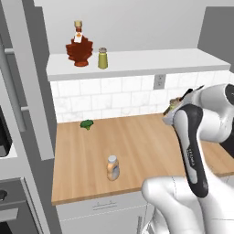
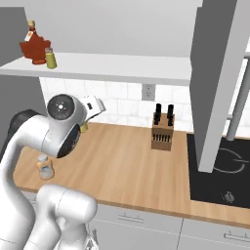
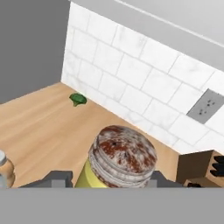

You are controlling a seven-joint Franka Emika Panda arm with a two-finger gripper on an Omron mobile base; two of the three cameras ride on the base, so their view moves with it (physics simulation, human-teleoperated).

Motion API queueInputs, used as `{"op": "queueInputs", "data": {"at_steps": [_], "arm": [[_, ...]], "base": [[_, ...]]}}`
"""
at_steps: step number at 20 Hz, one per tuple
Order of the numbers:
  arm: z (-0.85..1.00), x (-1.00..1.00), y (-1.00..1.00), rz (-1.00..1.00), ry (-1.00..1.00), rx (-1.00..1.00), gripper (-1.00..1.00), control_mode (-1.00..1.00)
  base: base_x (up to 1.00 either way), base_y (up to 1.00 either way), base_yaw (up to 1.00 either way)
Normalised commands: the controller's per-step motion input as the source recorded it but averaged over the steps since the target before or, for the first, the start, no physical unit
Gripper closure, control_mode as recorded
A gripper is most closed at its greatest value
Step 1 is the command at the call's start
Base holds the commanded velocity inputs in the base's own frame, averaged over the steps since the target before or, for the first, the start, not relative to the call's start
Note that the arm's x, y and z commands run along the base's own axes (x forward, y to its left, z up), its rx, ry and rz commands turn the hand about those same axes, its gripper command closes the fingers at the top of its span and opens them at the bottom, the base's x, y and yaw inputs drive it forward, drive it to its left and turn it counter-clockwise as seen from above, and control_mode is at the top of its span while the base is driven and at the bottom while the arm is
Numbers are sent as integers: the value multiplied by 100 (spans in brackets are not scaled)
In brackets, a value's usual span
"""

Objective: Put the shaker and condiment bottle from the counter next to their counterparts in the cabinet.

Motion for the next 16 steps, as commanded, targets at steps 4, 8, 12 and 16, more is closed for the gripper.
{"op": "queueInputs", "data": {"at_steps": [4,8,12,16], "arm": [[73,-8,0,-14,0,11,100,-100],[82,-19,0,-9,0,19,100,-100],[88,-10,11,-6,0,11,100,-100],[98,-11,19,-6,-3,1,100,-100]], "base": [[0,0,0],[0,0,0],[0,0,0],[0,0,0]]}}
